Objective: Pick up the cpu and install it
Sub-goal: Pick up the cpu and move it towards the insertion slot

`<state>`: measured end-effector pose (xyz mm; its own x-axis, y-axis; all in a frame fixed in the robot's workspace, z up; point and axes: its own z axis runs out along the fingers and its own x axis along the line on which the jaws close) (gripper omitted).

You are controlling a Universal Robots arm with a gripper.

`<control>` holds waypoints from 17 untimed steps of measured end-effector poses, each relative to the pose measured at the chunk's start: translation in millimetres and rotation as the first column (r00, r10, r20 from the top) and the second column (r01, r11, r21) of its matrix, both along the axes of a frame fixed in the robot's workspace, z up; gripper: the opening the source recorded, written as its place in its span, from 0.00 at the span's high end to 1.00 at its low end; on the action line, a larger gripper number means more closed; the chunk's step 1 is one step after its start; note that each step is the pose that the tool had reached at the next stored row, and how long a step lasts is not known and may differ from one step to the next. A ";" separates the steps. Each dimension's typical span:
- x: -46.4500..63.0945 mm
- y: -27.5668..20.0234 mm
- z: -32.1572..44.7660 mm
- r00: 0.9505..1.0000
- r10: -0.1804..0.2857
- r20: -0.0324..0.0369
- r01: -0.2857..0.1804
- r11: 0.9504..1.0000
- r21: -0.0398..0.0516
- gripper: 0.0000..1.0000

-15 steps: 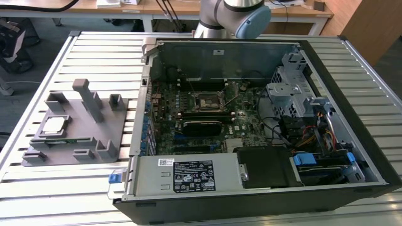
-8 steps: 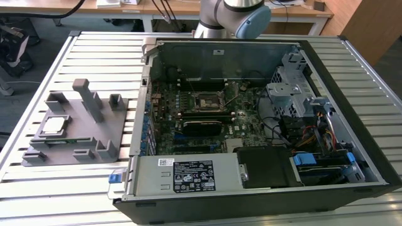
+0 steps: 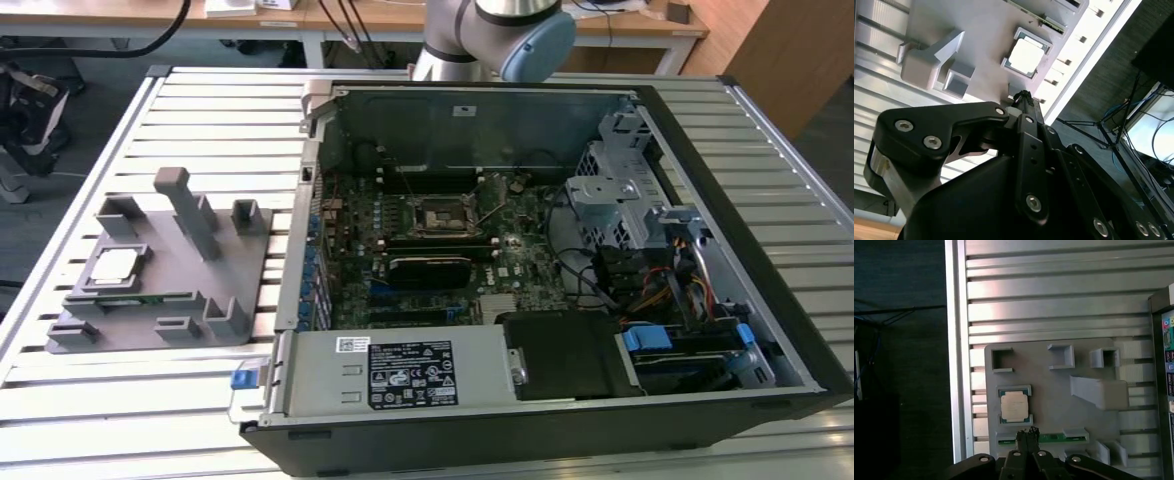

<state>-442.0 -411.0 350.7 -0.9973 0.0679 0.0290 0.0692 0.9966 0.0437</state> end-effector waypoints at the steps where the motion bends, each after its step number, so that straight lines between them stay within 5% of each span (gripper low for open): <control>1: -0.1 -0.6 -1.0 1.000 0.000 0.001 0.000 1.000 0.000 0.89; 3: -0.1 -2.3 -3.5 1.000 0.002 0.002 -0.002 1.000 0.000 0.89; 9: -0.1 -2.8 -10.9 0.997 0.071 0.003 -0.071 0.997 0.000 0.59; 17: -0.1 -2.8 -25.4 0.997 0.072 0.003 -0.072 0.997 0.000 0.42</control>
<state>-442.1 -413.8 325.3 -0.9997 -0.0043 0.0256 -0.0031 0.9990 0.0437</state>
